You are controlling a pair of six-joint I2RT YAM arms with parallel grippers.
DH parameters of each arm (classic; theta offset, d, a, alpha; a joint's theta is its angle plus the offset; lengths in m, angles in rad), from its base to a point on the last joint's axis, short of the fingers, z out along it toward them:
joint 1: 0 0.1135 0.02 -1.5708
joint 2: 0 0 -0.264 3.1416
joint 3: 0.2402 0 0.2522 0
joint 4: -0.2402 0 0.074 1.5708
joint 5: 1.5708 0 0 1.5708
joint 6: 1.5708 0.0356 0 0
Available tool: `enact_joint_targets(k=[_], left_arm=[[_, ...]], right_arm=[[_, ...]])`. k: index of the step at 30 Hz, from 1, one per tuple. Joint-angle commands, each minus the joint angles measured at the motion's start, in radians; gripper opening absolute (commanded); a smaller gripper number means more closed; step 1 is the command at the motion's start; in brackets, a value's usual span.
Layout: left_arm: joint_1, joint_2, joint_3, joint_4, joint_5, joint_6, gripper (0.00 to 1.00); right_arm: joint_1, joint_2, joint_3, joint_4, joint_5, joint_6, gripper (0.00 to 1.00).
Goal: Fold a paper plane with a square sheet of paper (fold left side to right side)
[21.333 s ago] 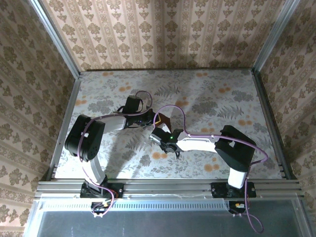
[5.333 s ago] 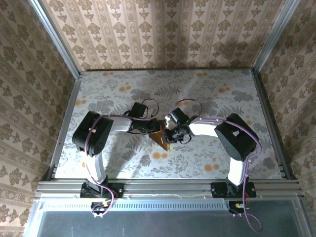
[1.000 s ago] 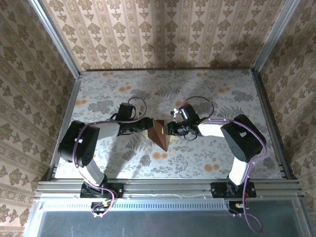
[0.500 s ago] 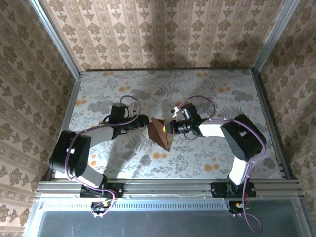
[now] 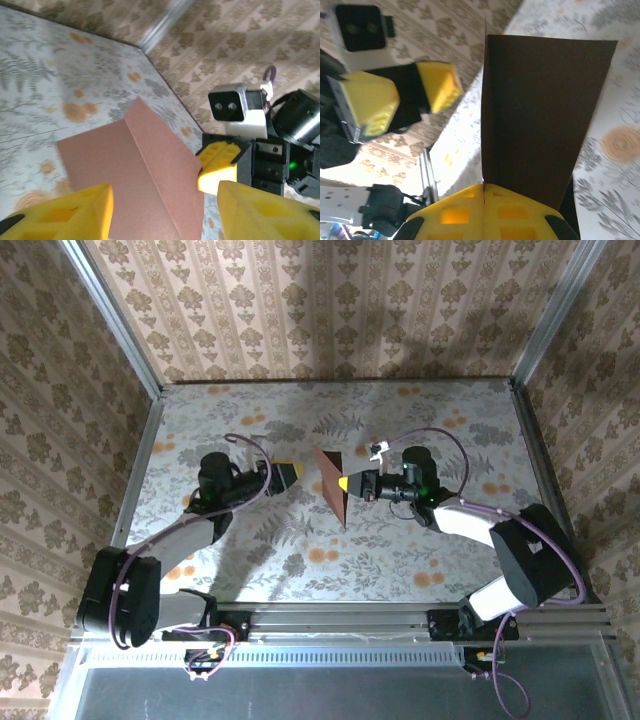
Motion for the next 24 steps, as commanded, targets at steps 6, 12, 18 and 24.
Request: enact_joint_targets(k=[6, 12, 18, 24], left_arm=[[-0.075, 0.022, 0.062, 0.072, 0.075, 0.0, 0.58], [-0.119, 0.034, 0.085, 0.062, 0.073, 0.006, 0.57], [-0.139, 0.039, 0.108, 0.008, 0.059, 0.035, 0.55], [-0.148, 0.038, 0.112, 0.017, 0.049, 0.032, 0.43]], right_arm=[[0.004, -0.077, 0.003, 0.13, -0.08, 0.087, 0.01], [0.013, -0.07, 0.009, 0.161, -0.095, 0.111, 0.01], [0.022, -0.054, 0.009, 0.199, -0.11, 0.134, 0.01], [0.023, -0.045, 0.006, 0.193, -0.1, 0.13, 0.03]])
